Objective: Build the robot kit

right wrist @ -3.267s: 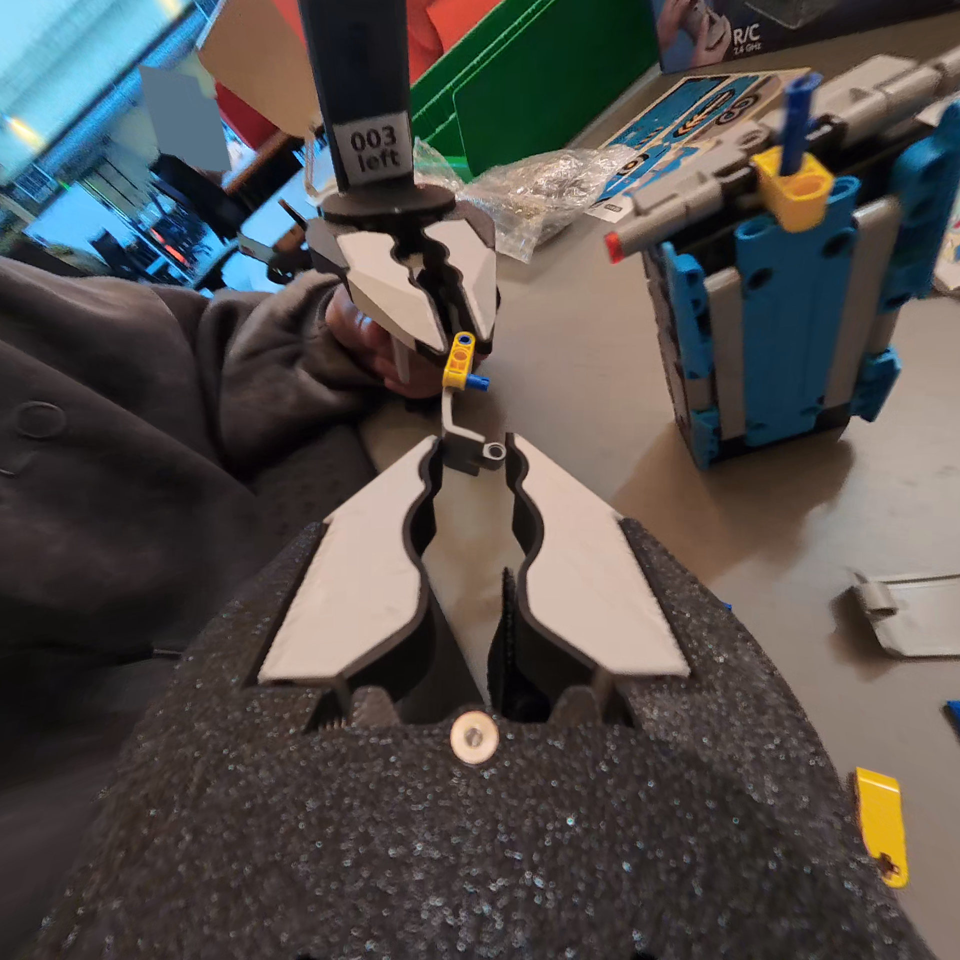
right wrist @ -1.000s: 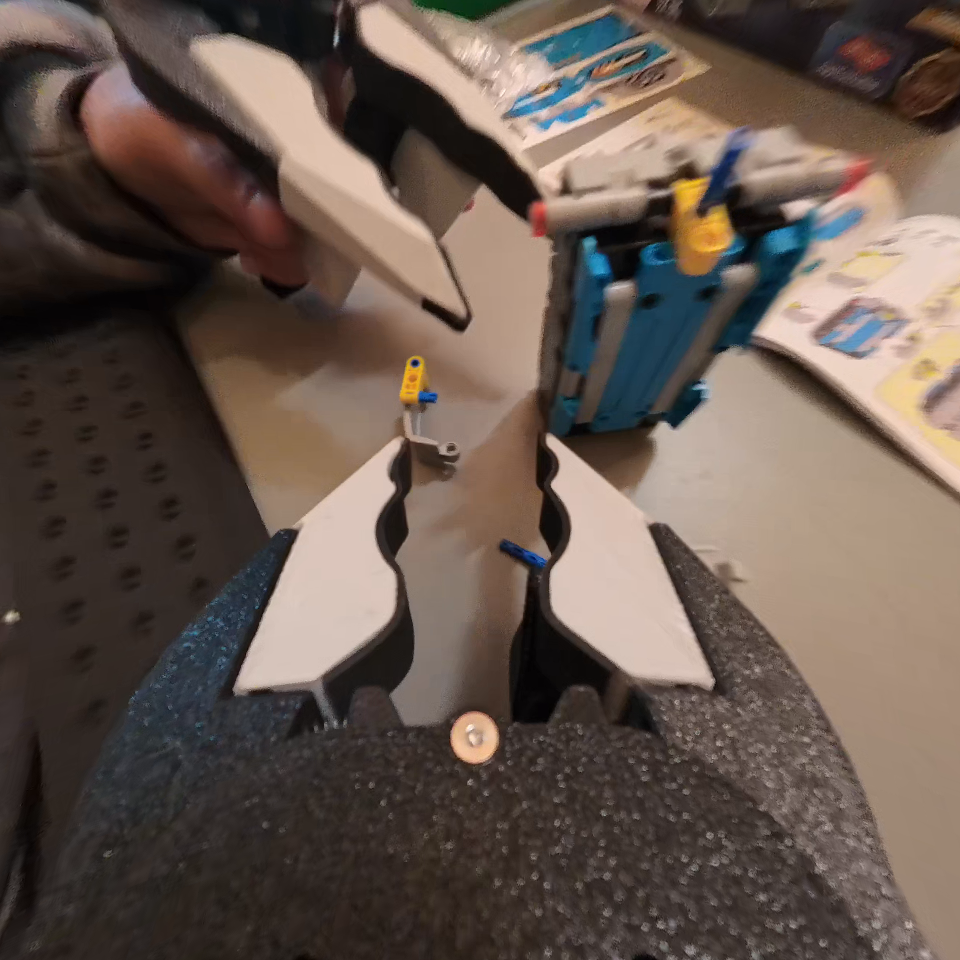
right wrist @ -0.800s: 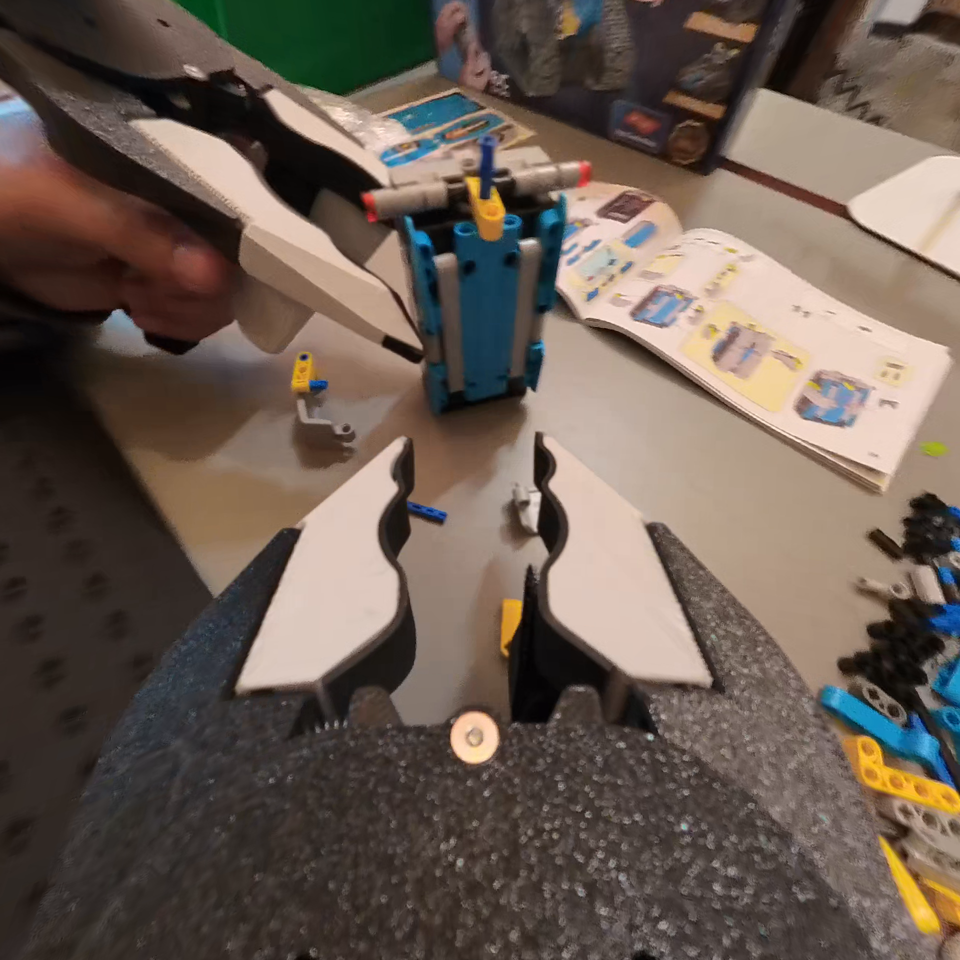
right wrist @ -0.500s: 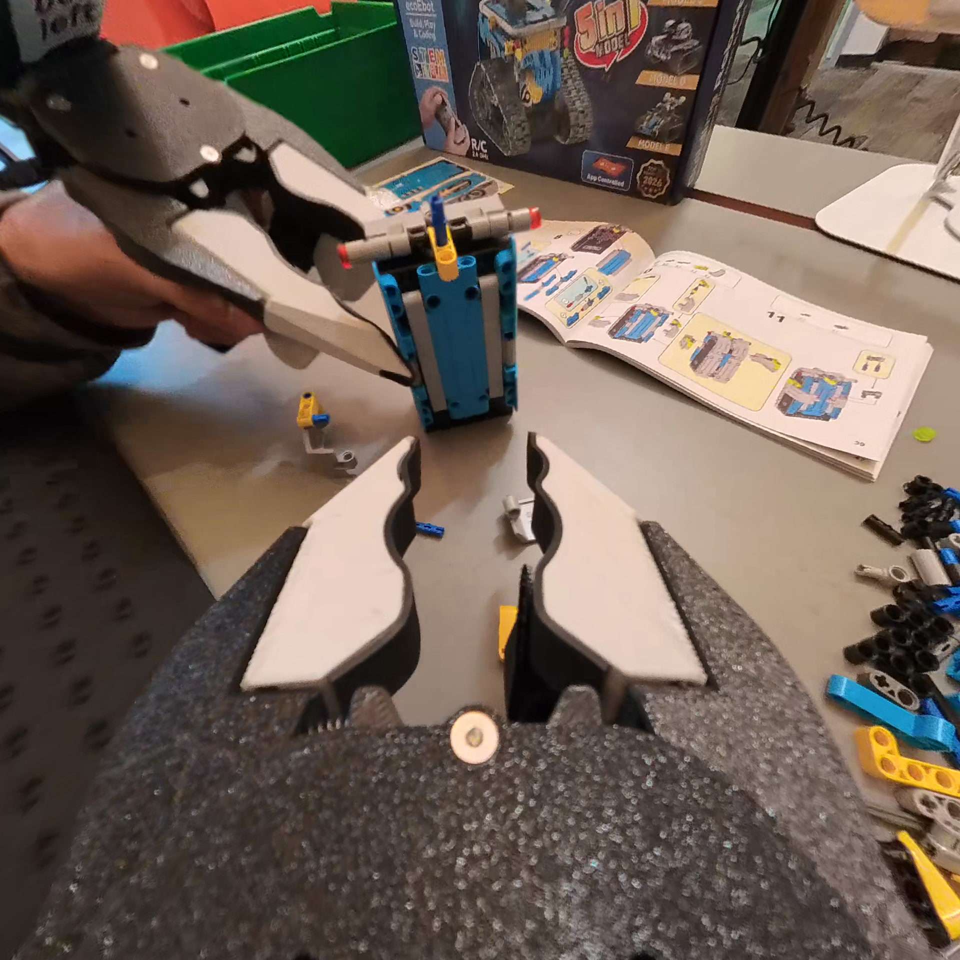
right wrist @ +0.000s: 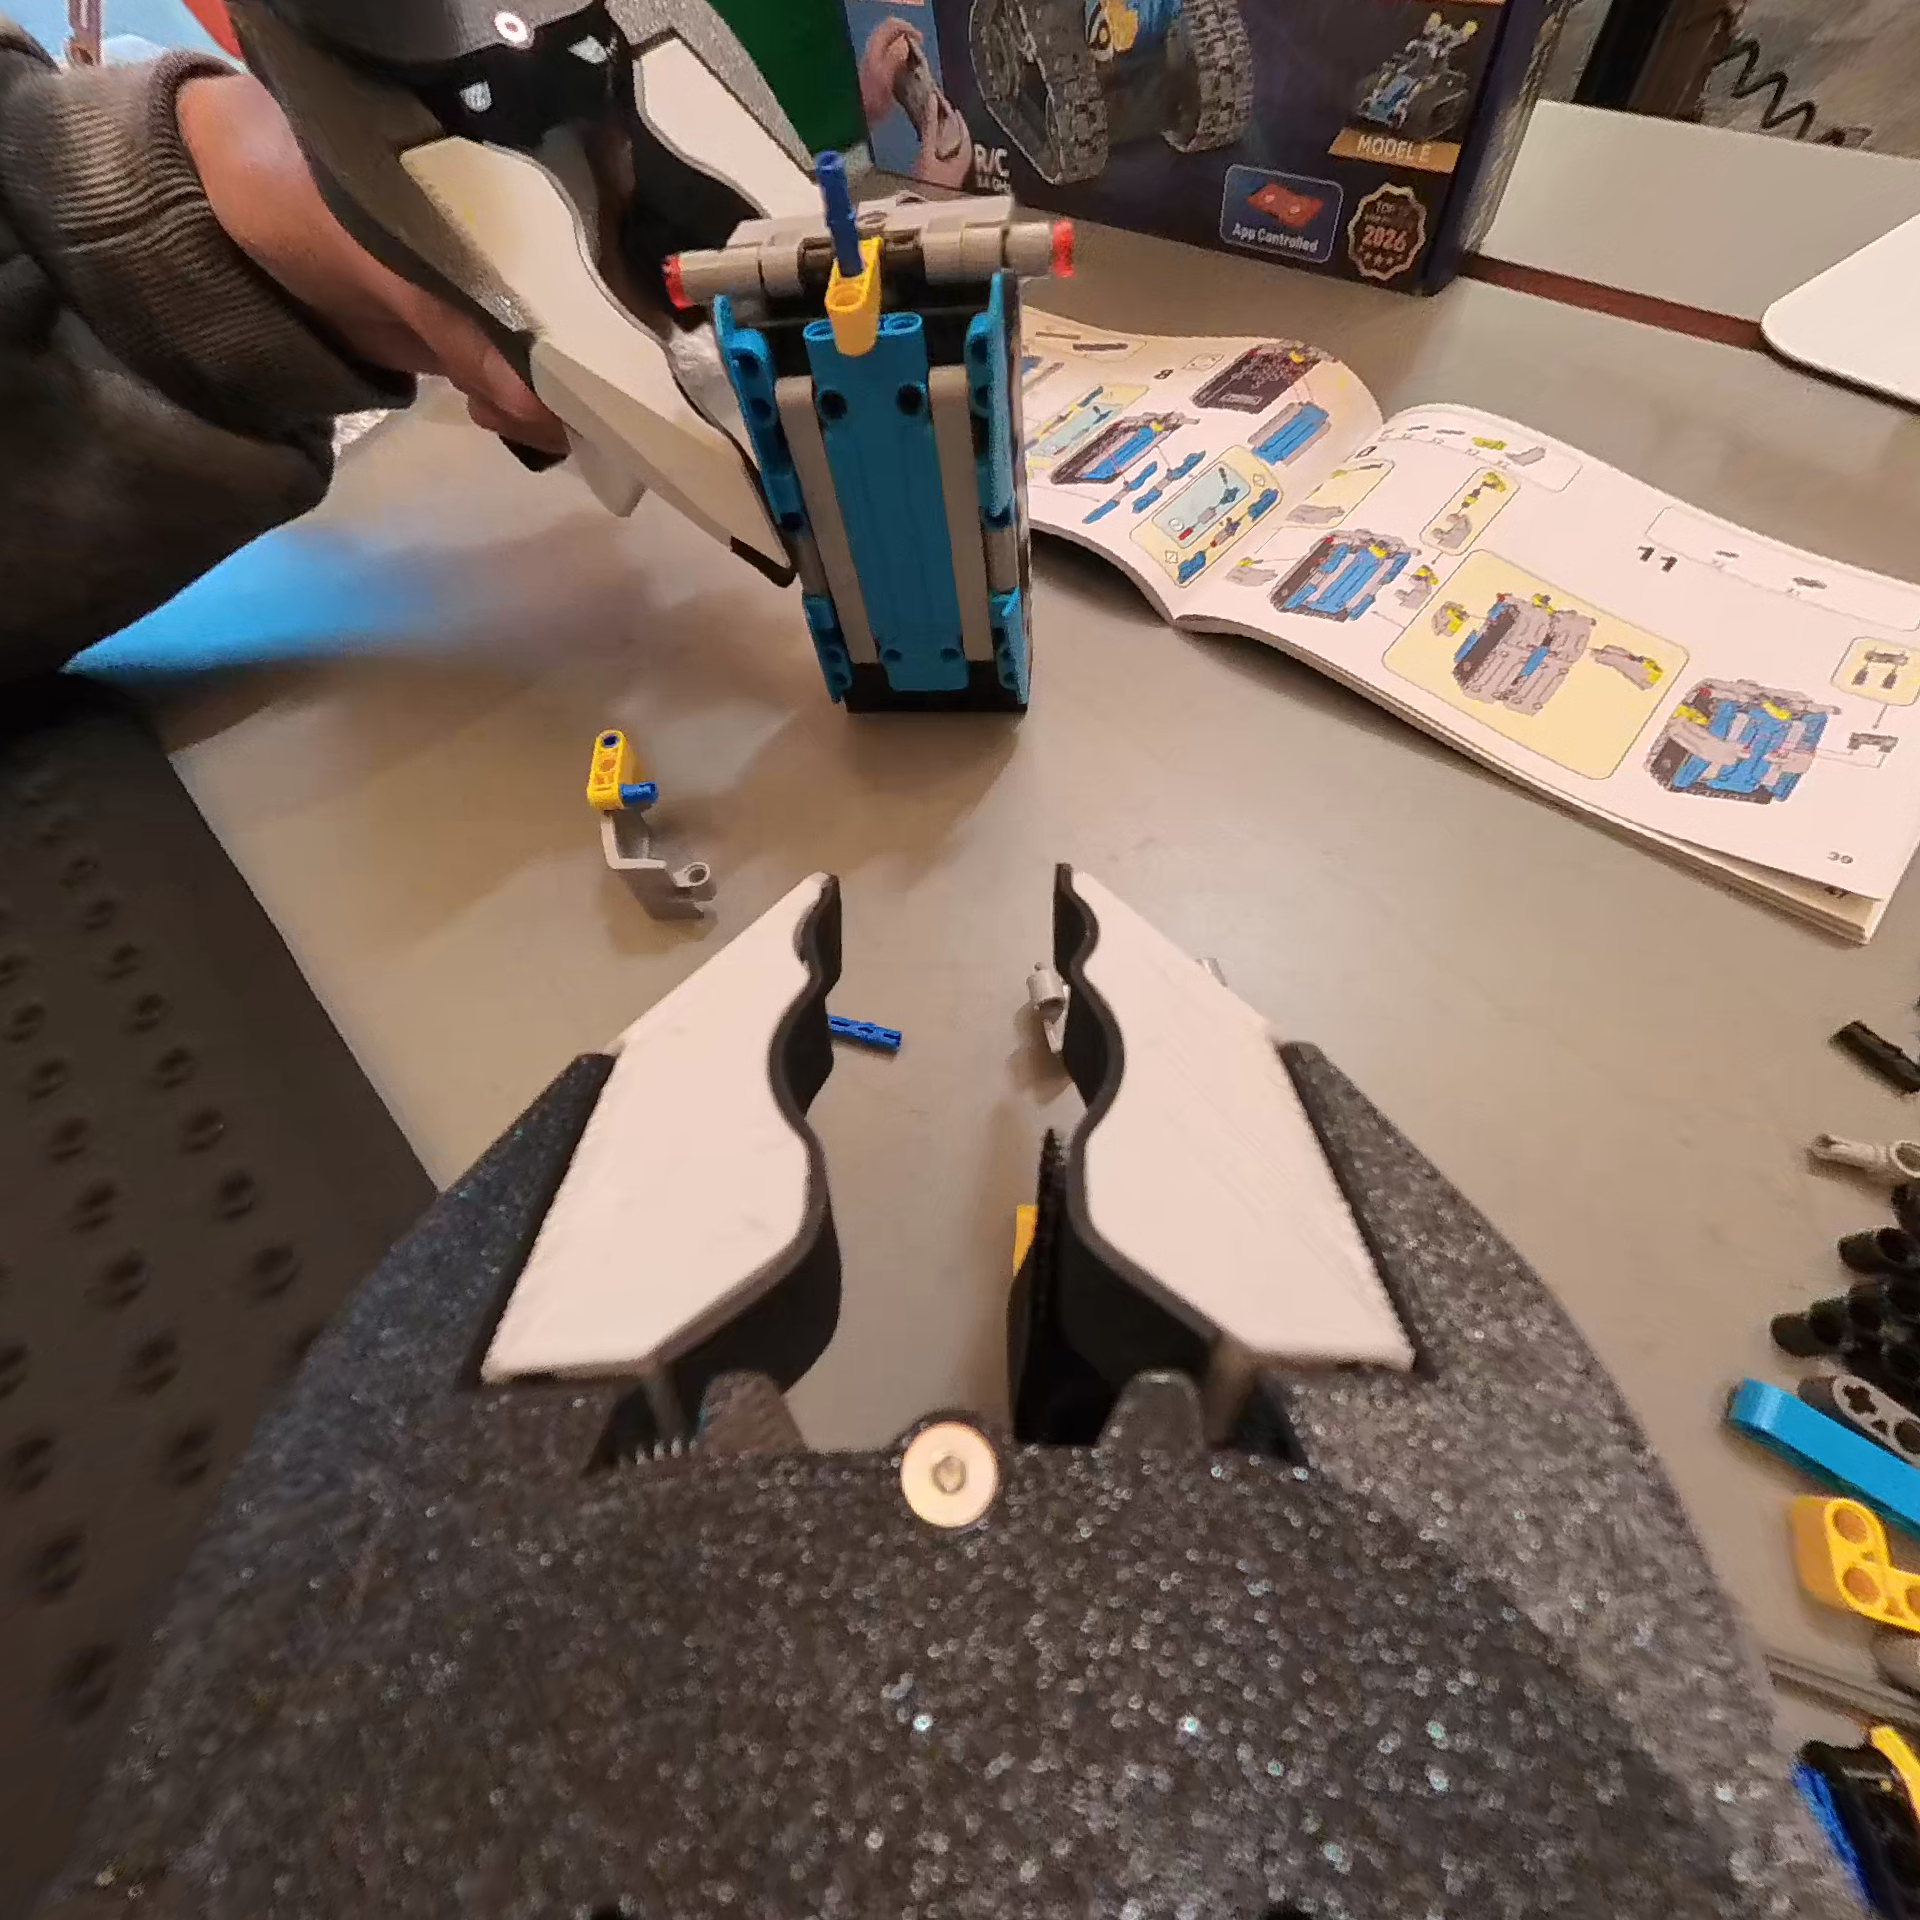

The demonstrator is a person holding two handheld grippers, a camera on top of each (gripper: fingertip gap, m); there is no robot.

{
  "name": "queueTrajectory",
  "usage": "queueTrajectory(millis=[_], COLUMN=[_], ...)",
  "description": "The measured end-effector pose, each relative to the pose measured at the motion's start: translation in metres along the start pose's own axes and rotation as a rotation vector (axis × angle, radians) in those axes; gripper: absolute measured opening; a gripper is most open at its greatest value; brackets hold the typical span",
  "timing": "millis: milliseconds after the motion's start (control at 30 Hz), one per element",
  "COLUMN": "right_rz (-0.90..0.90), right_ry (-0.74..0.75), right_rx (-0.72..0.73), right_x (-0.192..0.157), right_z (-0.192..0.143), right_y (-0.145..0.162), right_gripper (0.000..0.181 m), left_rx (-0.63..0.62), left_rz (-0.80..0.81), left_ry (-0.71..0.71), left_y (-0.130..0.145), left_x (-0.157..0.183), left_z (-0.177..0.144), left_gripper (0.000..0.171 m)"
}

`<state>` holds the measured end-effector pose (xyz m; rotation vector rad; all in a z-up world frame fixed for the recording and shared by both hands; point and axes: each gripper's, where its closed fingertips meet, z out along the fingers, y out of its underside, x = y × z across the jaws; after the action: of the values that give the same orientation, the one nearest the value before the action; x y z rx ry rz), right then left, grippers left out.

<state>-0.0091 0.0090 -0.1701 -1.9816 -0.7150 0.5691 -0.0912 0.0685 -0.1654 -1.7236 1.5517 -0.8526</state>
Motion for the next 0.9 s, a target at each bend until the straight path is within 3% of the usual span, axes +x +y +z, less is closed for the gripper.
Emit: queueTrajectory(millis=[200, 367, 500, 567, 733, 900], right_rz=[-0.002, -0.265, -0.439, -0.462, -0.449, -0.375], right_ry=[-0.03, -0.196, -0.087, -0.034, 0.03, 0.033], right_rx=[0.013, -0.199, -0.274, -0.294, -0.317, -0.303], right_x=[-0.006, -0.077, -0.086, -0.083, -0.083, -0.089], right_z=[-0.002, 0.022, 0.046, 0.053, 0.071, 0.1], right_y=[-0.002, 0.023, 0.026, 0.026, 0.02, 0.006], right_gripper=[0.046, 0.044, 0.024, 0.022, 0.017, 0.017], left_rx=[0.086, 0.154, 0.239, 0.304, 0.448, 0.402], left_rz=[-0.106, -0.205, -0.24, -0.269, -0.268, -0.233], left_ry=[-0.053, -0.075, -0.186, -0.209, -0.229, -0.26], left_y=[-0.002, 0.013, 0.031, 0.035, 0.019, 0.027], left_x=[-0.004, 0.001, -0.009, -0.012, -0.011, -0.016], left_z=[-0.015, -0.039, -0.061, -0.071, -0.096, -0.095], left_gripper=[0.061, 0.061, 0.059, 0.057, 0.052, 0.051])
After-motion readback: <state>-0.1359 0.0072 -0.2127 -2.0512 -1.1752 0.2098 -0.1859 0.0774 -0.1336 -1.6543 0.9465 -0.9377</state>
